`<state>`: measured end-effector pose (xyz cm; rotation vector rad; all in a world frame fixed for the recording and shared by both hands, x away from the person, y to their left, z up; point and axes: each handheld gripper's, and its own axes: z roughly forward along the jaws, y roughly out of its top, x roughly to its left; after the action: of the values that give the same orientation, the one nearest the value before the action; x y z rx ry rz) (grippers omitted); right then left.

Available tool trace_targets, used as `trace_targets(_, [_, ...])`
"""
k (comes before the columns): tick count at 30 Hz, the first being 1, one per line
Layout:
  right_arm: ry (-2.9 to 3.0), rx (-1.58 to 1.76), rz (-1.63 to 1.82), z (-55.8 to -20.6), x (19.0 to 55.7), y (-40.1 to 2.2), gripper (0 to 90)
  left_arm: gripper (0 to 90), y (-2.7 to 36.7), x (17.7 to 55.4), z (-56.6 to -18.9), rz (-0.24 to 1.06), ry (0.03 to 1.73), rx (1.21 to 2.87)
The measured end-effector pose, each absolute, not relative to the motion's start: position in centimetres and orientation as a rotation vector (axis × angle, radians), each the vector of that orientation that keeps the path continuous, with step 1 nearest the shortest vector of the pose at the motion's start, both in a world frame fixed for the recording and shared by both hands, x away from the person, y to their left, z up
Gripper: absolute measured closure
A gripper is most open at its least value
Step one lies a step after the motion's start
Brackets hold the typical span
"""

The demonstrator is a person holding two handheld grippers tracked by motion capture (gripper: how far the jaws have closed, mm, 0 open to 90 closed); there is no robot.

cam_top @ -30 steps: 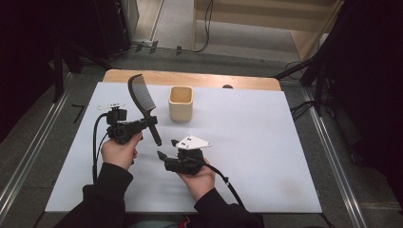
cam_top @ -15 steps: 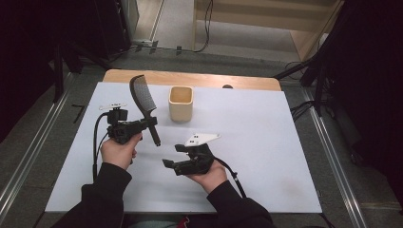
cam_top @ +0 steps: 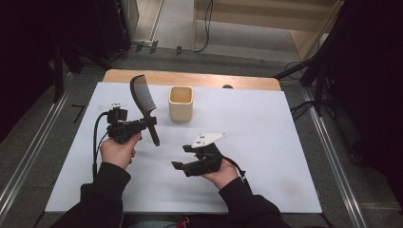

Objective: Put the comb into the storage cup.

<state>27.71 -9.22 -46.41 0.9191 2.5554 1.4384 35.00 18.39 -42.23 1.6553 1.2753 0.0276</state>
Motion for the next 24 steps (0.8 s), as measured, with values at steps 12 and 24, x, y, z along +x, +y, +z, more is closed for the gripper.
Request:
trace_targets(12, [2.538, 0.989, 1.482, -46.5, 28.2, -12.3, 26.7, 72.5, 18.7, 35.2, -42.3, 0.031, 1.271, 1.660])
trace_targets(24, [2.546, 1.009, 1.424, -46.5, 28.1, -15.5, 25.1, 72.5, 18.8, 35.2, -42.3, 0.036, 1.263, 1.674])
